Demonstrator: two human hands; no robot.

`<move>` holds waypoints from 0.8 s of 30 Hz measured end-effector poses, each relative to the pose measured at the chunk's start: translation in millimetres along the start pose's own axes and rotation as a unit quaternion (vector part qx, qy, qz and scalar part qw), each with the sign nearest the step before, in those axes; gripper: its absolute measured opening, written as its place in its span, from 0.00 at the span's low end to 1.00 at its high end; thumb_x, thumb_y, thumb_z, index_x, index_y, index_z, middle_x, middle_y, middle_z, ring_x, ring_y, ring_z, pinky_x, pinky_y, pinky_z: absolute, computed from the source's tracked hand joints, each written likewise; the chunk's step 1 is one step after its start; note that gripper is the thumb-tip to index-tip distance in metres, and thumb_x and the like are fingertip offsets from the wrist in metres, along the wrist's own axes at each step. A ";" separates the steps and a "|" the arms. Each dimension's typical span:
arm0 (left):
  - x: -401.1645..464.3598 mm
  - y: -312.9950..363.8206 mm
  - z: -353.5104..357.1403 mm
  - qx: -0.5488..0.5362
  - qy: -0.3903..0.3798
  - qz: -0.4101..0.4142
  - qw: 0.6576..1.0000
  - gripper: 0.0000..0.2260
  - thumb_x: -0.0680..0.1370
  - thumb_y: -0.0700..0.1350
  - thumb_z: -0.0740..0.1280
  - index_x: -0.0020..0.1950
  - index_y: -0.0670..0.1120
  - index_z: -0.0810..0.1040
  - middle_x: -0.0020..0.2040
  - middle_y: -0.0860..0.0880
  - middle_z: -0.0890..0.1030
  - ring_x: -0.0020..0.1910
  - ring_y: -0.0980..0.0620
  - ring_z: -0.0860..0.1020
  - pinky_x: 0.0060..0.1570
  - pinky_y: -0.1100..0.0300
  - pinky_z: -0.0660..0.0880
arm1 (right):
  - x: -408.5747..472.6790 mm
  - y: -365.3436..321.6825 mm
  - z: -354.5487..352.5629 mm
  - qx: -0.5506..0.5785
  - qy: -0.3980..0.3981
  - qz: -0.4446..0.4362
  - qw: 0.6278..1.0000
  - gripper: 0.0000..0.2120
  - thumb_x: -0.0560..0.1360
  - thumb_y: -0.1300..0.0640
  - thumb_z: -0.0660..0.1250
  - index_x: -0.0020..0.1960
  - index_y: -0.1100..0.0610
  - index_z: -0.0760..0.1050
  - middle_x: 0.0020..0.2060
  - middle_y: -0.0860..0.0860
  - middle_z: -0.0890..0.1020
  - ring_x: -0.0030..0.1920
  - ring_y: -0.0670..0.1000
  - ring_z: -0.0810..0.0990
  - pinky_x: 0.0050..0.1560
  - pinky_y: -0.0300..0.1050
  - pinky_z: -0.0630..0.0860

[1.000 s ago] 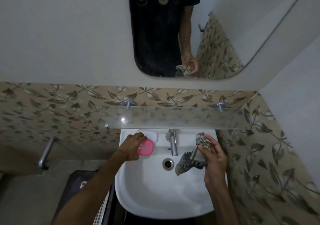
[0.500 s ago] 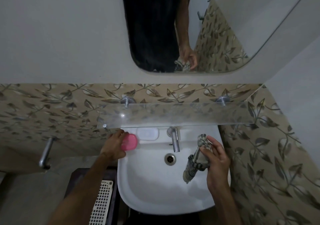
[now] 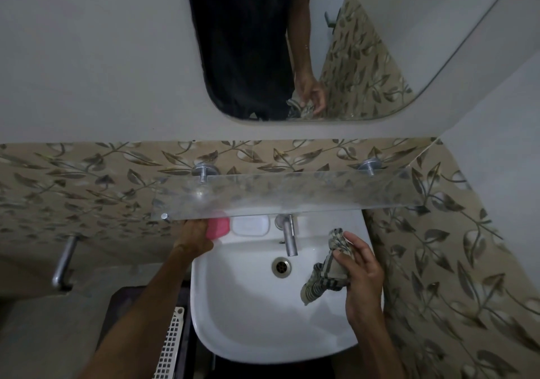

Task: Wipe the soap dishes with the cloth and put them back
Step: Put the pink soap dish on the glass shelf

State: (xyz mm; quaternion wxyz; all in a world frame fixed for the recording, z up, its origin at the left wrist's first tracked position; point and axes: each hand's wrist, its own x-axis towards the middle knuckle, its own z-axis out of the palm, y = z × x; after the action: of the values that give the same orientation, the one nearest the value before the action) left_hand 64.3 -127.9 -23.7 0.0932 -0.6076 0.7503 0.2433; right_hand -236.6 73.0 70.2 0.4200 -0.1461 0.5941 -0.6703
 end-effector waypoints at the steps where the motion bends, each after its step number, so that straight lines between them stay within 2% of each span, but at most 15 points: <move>1: 0.7 2.2 2.4 0.002 0.006 0.004 1.000 0.30 0.74 0.39 0.71 0.76 0.40 0.71 0.74 0.37 0.75 0.73 0.38 0.73 0.74 0.51 0.65 | 0.4 0.1 -0.5 0.000 0.000 0.000 1.000 0.21 0.76 0.75 0.70 0.57 0.52 0.86 0.53 0.50 0.89 0.46 0.46 0.90 0.39 0.37 0.84; 3: 1.5 5.8 7.0 0.016 0.022 0.008 1.000 0.33 0.74 0.40 0.70 0.79 0.41 0.67 0.77 0.40 0.72 0.77 0.40 0.69 0.77 0.54 0.59 | 1.2 0.7 -1.6 -0.004 0.004 0.000 1.000 0.21 0.75 0.75 0.70 0.56 0.51 0.86 0.54 0.50 0.89 0.48 0.46 0.89 0.40 0.36 0.84; 6: 0.4 6.8 14.1 0.027 0.042 0.004 0.999 0.38 0.74 0.42 0.71 0.82 0.41 0.60 0.81 0.40 0.64 0.82 0.39 0.61 0.81 0.51 0.51 | 1.6 1.7 -3.4 -0.009 0.008 0.001 1.000 0.21 0.75 0.74 0.71 0.56 0.50 0.86 0.54 0.51 0.89 0.49 0.46 0.89 0.42 0.36 0.84; 11: -3.6 27.1 23.4 0.068 0.041 0.060 0.995 0.43 0.76 0.52 0.73 0.84 0.43 0.54 0.84 0.40 0.59 0.83 0.39 0.56 0.82 0.46 0.49 | 0.7 4.8 -6.6 -0.013 0.016 0.011 1.000 0.21 0.74 0.74 0.72 0.56 0.50 0.86 0.54 0.50 0.89 0.50 0.46 0.89 0.42 0.37 0.84; 15: 3.9 63.3 25.6 0.089 0.026 0.120 0.988 0.42 0.77 0.55 0.72 0.85 0.46 0.54 0.84 0.41 0.59 0.84 0.40 0.57 0.83 0.45 0.49 | -1.6 5.6 -5.8 -0.009 0.009 0.016 1.000 0.21 0.75 0.76 0.70 0.58 0.54 0.85 0.52 0.50 0.90 0.44 0.46 0.90 0.38 0.37 0.84; 21: 13.5 100.8 25.8 0.132 -0.008 0.089 0.987 0.38 0.79 0.48 0.69 0.84 0.42 0.54 0.81 0.40 0.66 0.80 0.40 0.65 0.81 0.46 0.57 | -1.0 4.9 -14.4 -0.017 0.009 0.008 1.000 0.21 0.75 0.75 0.71 0.56 0.51 0.86 0.54 0.51 0.89 0.49 0.46 0.89 0.41 0.37 0.84; 24: 14.0 108.3 29.0 0.127 0.006 0.088 0.988 0.36 0.78 0.46 0.68 0.83 0.43 0.56 0.79 0.42 0.69 0.79 0.41 0.67 0.81 0.46 0.56 | -0.3 3.0 -20.5 -0.013 0.009 0.001 1.000 0.22 0.75 0.74 0.71 0.56 0.49 0.87 0.55 0.51 0.89 0.50 0.46 0.89 0.42 0.37 0.84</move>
State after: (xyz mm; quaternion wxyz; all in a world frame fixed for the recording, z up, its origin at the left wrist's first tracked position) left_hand -47.2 -110.6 -27.6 0.1431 -0.5243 0.8259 0.1499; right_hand -249.5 87.2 62.4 0.4132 -0.1452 0.6065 -0.6635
